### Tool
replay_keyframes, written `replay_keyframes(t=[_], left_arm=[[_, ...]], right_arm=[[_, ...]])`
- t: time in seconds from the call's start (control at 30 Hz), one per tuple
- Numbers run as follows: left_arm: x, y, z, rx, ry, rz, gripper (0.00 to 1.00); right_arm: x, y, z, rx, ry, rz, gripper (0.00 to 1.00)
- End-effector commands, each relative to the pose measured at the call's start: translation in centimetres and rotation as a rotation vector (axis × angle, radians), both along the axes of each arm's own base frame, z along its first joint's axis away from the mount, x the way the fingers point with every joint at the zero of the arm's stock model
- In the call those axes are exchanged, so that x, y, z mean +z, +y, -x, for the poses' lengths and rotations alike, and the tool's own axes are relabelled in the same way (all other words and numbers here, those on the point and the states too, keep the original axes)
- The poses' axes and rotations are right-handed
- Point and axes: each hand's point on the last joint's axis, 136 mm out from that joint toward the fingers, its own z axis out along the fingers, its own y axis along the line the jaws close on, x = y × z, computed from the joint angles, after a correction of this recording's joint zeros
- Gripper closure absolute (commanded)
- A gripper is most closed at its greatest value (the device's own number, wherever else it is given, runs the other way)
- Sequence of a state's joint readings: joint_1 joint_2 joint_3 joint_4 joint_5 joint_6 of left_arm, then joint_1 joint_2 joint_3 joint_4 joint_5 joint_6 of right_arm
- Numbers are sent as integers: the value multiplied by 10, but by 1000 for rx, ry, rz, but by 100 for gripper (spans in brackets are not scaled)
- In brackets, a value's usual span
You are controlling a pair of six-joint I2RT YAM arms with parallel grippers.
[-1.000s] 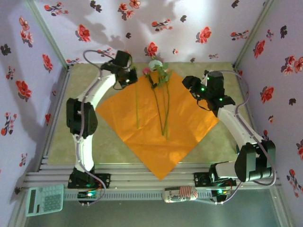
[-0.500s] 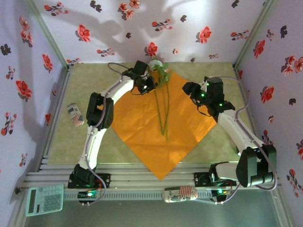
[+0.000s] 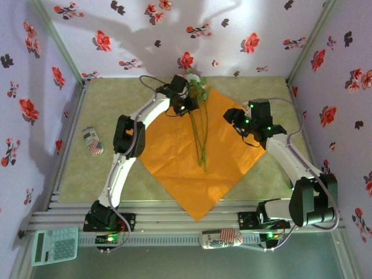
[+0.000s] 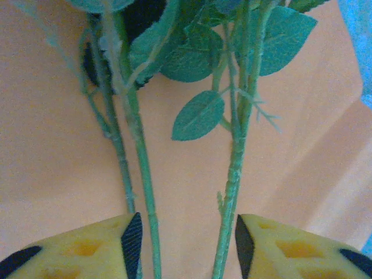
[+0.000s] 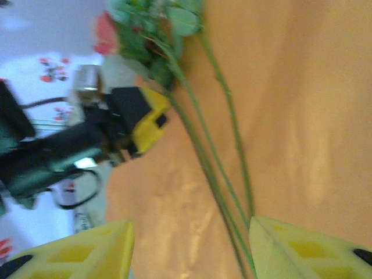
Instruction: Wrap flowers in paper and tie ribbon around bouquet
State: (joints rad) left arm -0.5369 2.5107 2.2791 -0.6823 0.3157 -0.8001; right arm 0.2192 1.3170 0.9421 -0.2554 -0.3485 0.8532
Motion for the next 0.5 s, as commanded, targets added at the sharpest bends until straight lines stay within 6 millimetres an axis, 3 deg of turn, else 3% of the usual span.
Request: replay_keyframes(t=[0.0, 0.07, 0.17, 0.33, 0.4, 0.47], left_arm=[[56, 9, 10, -22, -91, -55, 46], [76, 19, 21, -17, -102, -81, 44], [86, 35, 53, -45, -39, -128, 45], [56, 63, 128, -94, 186, -176, 50], [40, 65, 145, -86, 234, -145, 56], [27, 63, 146, -55, 245, -102, 62]], right_arm=[[-26, -13, 26, 2, 142, 154, 45], [-41, -14, 42, 17, 221, 217, 46], [-64, -13, 73, 62, 364, 330, 47], [-92, 7, 99, 128, 438, 367, 49], [-108, 16, 100, 143, 473, 361, 50], [-118, 21, 92, 146, 478, 352, 52]])
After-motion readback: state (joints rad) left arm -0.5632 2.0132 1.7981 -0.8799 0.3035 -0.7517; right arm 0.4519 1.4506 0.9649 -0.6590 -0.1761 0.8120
